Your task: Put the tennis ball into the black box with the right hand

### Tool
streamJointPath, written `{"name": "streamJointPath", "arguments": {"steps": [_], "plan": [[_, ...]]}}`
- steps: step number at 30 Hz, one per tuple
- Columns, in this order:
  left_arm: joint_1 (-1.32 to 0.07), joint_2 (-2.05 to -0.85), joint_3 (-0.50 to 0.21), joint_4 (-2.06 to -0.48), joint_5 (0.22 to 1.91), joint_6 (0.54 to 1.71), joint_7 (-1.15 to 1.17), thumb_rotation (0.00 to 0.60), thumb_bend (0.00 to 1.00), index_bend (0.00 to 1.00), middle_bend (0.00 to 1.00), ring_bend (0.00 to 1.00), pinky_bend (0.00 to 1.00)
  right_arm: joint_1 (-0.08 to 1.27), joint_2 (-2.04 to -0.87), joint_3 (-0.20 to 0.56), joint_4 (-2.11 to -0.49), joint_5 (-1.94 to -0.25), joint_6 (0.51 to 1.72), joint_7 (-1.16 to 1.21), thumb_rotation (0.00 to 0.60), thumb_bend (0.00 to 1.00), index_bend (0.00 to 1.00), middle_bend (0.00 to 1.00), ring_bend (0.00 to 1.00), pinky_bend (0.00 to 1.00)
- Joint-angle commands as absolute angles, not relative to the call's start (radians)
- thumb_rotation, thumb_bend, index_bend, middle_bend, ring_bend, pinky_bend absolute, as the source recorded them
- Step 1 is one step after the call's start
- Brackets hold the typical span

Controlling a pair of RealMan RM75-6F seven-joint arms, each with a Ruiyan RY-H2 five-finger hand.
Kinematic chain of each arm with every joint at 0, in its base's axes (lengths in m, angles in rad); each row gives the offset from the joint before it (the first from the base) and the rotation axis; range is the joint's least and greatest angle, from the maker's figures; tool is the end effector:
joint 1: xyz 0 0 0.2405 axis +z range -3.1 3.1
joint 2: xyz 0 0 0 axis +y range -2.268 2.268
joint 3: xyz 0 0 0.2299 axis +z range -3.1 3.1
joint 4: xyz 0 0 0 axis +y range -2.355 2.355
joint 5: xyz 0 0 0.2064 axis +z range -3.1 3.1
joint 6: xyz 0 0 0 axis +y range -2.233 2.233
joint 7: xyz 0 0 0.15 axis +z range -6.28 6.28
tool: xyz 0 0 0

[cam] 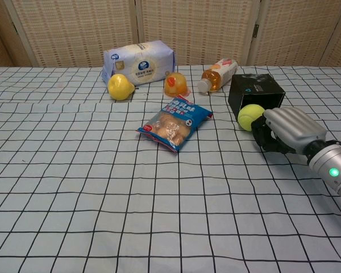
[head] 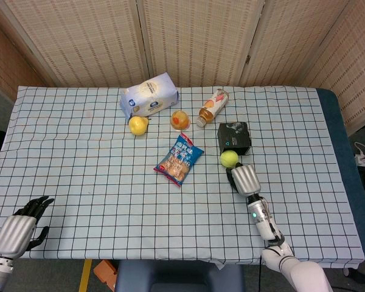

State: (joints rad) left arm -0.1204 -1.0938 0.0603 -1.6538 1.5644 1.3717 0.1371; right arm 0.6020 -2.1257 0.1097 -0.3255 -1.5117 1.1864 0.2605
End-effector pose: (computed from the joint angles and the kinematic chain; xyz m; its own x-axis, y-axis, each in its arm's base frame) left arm -0.2815 0.1676 0.1209 0.5187 0.1945 0.8326 0.8549 -0.1274 -0.5029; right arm -0.2281 -0.3342 -0.0646 0.4391 -0.0431 0.8974 -0.8632 -0.2974 0.4080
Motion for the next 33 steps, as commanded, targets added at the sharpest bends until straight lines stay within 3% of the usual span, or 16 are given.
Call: {"name": "streamJointPath", "arguments": {"steps": [1, 7, 20, 25, 33], "plan": [[-0.121, -1.094, 0.061, -1.654, 1.565, 1.371, 0.138, 0.6, 0.44, 0.14, 0.1, 0.11, 0.37, 0.6, -2.132, 0.104, -0.312, -1.515, 1.197, 0.281, 0.6, 0.45, 0.48, 0.48, 0.37, 0.84], [-0.122, -1.094, 0.062, -1.654, 1.564, 1.368, 0.141, 0.6, 0.44, 0.14, 0.1, 0.11, 0.37, 0.6, -2.137, 0.097, -0.299, -1.517, 1.199, 0.319, 0.6, 0.28, 0.29, 0.34, 0.23, 0.72], [-0.121, -1.094, 0.061, -1.655, 1.565, 1.371, 0.138, 0.6, 0.45, 0.14, 0.1, 0.11, 0.37, 0.599, -2.135, 0.089, -0.307, -1.516, 1.204, 0.354, 0.6, 0.2, 0.01, 0.09, 0.01, 0.51], [-0.121, -1.094, 0.062, -1.655, 1.565, 1.371, 0.137, 0.6, 0.45, 0.14, 0.1, 0.11, 0.37, 0.591, -2.117, 0.096, -0.34, -1.509, 1.221, 0.36, 0.6, 0.19, 0.01, 0.09, 0.01, 0.42], [-0.121, -1.094, 0.063, -1.657, 1.566, 1.371, 0.137, 0.6, 0.44, 0.14, 0.1, 0.11, 0.37, 0.542, -2.005, 0.099, -0.537, -1.505, 1.296, 0.234, 0.6, 0.19, 0.15, 0.11, 0.02, 0.42]]}}
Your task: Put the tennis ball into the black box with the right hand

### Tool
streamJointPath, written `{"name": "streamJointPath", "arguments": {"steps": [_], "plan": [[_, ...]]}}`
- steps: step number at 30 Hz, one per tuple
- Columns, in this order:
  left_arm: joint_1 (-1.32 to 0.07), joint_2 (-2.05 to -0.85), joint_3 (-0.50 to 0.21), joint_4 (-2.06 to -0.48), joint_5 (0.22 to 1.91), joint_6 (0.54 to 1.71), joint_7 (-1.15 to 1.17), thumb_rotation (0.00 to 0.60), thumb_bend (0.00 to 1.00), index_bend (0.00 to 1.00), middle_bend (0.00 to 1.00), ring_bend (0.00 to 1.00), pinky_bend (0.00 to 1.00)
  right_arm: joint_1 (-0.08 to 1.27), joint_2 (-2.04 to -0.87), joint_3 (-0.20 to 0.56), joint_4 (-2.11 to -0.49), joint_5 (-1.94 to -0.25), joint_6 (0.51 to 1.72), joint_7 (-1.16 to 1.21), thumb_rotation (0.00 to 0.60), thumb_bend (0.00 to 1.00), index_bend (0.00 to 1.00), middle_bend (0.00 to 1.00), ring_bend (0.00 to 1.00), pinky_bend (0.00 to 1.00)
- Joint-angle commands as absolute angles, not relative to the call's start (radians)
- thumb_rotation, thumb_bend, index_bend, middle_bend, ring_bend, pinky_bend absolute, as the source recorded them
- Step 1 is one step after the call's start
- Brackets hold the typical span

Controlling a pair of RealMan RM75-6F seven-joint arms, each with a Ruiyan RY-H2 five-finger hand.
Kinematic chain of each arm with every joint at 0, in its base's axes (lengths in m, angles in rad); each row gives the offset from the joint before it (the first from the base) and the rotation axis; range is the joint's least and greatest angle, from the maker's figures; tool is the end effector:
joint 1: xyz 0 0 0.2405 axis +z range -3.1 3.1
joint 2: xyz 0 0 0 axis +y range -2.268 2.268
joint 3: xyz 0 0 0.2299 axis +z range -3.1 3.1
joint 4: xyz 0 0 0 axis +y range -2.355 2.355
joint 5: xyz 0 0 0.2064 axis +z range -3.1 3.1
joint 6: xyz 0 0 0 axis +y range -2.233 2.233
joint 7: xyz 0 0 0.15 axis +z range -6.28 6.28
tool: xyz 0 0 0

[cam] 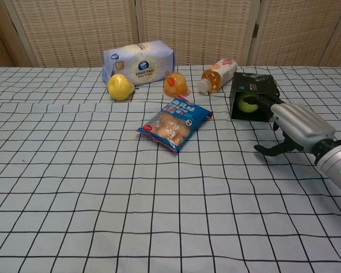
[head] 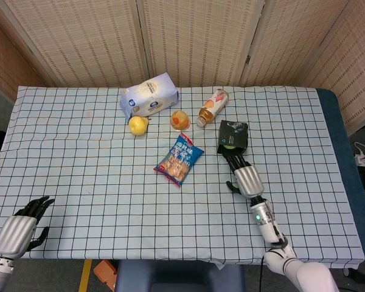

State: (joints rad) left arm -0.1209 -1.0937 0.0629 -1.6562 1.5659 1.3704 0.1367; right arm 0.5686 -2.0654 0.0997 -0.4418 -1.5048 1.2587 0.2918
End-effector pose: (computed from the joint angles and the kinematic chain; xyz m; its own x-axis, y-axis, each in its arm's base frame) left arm -0.2810 0.1670 0.1202 0.5168 0.1981 0.8329 0.8561 -0.1295 -0.5003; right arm -0.2272 -0.3251 -0.0535 0.3489 -0.0224 0.9369 -0.8947 -0.3054 0.3259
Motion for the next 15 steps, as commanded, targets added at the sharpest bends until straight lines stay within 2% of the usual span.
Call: {"name": "streamJointPath", "arguments": {"steps": [1, 8, 12, 15], "plan": [[-0.12, -1.093, 0.063, -1.657, 1.567, 1.372, 0.137, 0.6, 0.44, 0.14, 0.1, 0.11, 0.37, 0.532, -1.978, 0.095, -0.582, -1.506, 1.304, 0.21, 0.6, 0.19, 0.16, 0.14, 0.03, 0.42], [-0.119, -1.092, 0.063, -1.658, 1.569, 1.375, 0.137, 0.6, 0.44, 0.14, 0.1, 0.11, 0.37, 0.473, -1.822, 0.08, -0.835, -1.52, 1.375, 0.053, 0.6, 0.19, 0.25, 0.3, 0.11, 0.42], [-0.119, -1.091, 0.063, -1.659, 1.568, 1.377, 0.136, 0.6, 0.45, 0.14, 0.1, 0.11, 0.37, 0.433, -1.718, 0.062, -0.989, -1.545, 1.436, -0.016, 0.6, 0.18, 0.29, 0.33, 0.12, 0.42], [-0.118, -1.091, 0.062, -1.658, 1.568, 1.377, 0.136, 0.6, 0.45, 0.14, 0.1, 0.11, 0.37, 0.425, -1.695, 0.058, -1.022, -1.549, 1.444, -0.03, 0.6, 0.18, 0.32, 0.33, 0.12, 0.41]]}}
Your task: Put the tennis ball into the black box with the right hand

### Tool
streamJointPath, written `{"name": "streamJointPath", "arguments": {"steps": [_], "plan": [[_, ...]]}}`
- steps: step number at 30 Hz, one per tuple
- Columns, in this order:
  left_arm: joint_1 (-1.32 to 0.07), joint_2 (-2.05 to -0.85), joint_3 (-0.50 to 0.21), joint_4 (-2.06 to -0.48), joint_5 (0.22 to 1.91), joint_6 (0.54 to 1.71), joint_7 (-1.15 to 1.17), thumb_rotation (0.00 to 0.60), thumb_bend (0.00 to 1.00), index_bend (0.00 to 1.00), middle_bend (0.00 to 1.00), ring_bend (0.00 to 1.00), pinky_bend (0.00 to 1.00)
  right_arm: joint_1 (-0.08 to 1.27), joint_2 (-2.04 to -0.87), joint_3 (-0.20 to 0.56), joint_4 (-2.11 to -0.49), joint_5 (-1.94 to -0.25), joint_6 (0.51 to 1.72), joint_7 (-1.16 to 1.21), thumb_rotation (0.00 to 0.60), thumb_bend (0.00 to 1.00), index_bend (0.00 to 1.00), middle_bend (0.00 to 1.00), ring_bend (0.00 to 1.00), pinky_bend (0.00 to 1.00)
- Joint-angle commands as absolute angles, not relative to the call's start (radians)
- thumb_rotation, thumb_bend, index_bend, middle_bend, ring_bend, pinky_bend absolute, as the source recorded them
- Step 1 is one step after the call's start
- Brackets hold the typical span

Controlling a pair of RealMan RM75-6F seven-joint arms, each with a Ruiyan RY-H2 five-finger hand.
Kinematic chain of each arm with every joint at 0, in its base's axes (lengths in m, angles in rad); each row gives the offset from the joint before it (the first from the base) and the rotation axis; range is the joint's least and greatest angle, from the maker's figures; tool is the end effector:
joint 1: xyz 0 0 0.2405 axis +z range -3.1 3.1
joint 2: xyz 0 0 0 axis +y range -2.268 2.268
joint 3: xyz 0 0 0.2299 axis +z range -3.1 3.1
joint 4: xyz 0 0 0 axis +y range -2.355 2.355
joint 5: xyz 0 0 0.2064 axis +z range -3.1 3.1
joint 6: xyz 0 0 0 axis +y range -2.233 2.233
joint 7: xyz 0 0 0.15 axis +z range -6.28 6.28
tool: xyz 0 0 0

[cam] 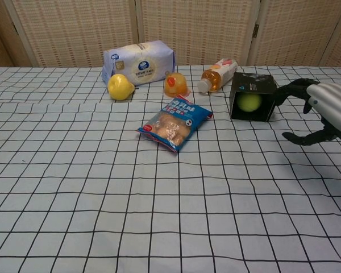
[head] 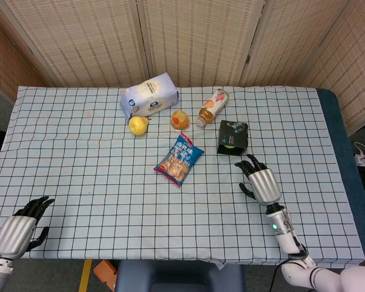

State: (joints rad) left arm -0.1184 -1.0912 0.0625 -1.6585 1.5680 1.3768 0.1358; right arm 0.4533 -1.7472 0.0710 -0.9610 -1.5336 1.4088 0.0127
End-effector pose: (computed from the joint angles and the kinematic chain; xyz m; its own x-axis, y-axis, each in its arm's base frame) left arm -0.2805 0.1666 0.1215 0.5159 0.1926 0.8347 0.8566 -0.1282 -0.4998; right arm -0.2264 -0.2891 0.0040 0.4006 0.0815 0.9126 -0.8539 -0.3281 0.4041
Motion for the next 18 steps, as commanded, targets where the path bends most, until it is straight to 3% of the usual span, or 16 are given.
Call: {"name": "streamJointPath", "arguments": {"steps": [1, 4, 8, 13, 18], "plan": [[-0.118, -1.091, 0.062, -1.658, 1.567, 1.377, 0.135, 0.6, 0.45, 0.14, 0.1, 0.11, 0.37, 0.415, -1.671, 0.054, -1.055, -1.552, 1.453, -0.043, 0.6, 0.18, 0.34, 0.33, 0.12, 0.39], [-0.117, -1.09, 0.061, -1.66, 1.561, 1.376, 0.136, 0.6, 0.44, 0.14, 0.1, 0.11, 0.37, 0.352, -1.51, 0.018, -1.261, -1.519, 1.441, -0.122, 0.6, 0.18, 0.35, 0.32, 0.12, 0.33], [-0.118, -1.091, 0.062, -1.663, 1.563, 1.375, 0.143, 0.6, 0.44, 0.14, 0.1, 0.11, 0.37, 0.322, -1.387, -0.001, -1.424, -1.466, 1.393, -0.217, 0.6, 0.17, 0.23, 0.24, 0.06, 0.28], [-0.119, -1.093, 0.061, -1.664, 1.558, 1.371, 0.151, 0.6, 0.45, 0.14, 0.1, 0.11, 0.37, 0.285, -1.335, -0.009, -1.484, -1.451, 1.404, -0.244, 0.6, 0.13, 0.06, 0.12, 0.0, 0.23], [-0.117, -1.094, 0.058, -1.664, 1.553, 1.374, 0.156, 0.6, 0.45, 0.14, 0.1, 0.11, 0.37, 0.256, -1.334, -0.016, -1.473, -1.49, 1.446, -0.211, 0.6, 0.13, 0.03, 0.09, 0.0, 0.2]]}}
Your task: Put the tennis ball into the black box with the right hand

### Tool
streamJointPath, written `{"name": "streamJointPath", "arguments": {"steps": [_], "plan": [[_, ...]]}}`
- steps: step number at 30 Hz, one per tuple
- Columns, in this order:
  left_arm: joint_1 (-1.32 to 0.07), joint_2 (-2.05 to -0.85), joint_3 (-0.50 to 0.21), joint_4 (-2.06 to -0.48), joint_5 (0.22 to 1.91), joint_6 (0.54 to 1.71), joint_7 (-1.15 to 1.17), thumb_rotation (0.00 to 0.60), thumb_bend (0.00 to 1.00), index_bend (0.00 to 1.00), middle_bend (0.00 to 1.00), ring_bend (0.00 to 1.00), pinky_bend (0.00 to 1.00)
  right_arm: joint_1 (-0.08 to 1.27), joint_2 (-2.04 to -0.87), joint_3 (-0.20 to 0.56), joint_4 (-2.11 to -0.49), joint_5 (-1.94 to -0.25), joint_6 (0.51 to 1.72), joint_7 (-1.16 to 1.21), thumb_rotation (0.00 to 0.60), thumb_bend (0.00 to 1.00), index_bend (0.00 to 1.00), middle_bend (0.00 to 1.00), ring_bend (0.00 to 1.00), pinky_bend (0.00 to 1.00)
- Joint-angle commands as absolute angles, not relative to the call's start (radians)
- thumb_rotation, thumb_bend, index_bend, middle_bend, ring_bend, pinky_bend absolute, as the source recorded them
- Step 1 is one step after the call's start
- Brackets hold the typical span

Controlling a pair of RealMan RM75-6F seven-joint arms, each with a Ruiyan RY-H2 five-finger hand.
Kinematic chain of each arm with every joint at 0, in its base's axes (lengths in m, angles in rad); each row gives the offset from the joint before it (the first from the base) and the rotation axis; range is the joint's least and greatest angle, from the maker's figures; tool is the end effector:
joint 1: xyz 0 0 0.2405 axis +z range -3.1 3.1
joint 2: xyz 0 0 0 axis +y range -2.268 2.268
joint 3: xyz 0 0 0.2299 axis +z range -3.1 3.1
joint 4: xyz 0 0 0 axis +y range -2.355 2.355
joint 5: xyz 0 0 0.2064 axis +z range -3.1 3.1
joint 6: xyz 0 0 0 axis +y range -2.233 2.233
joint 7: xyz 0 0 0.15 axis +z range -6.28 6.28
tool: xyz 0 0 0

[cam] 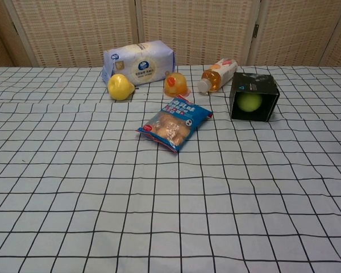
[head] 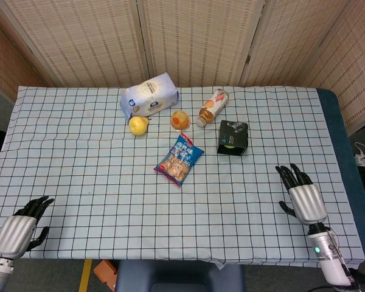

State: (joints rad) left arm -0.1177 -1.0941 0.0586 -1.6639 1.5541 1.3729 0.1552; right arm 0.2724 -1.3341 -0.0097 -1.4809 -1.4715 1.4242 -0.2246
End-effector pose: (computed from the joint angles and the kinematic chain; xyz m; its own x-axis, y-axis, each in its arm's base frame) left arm -0.2809 0.1672 0.1209 0.5232 0.1937 0.8299 0.8522 -0.1182 -0.5096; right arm -0.2604 -0.2238 0.0815 0.5334 -0.0305 0.8453 -0.8361 -0.1699 0.5215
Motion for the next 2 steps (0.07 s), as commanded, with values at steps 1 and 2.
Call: {"name": "streamJointPath", "arguments": {"steps": [1, 2], "plan": [[-0.117, -1.095, 0.057, -1.664, 1.553, 1.375, 0.157, 0.6, 0.45, 0.14, 0.1, 0.11, 0.37, 0.25, -1.338, -0.017, -1.467, -1.499, 1.454, -0.209, 0.6, 0.13, 0.03, 0.09, 0.0, 0.2], [-0.116, -1.095, 0.057, -1.664, 1.552, 1.376, 0.159, 0.6, 0.45, 0.14, 0.1, 0.11, 0.37, 0.245, -1.34, -0.018, -1.463, -1.503, 1.459, -0.208, 0.6, 0.13, 0.03, 0.09, 0.0, 0.2]]}}
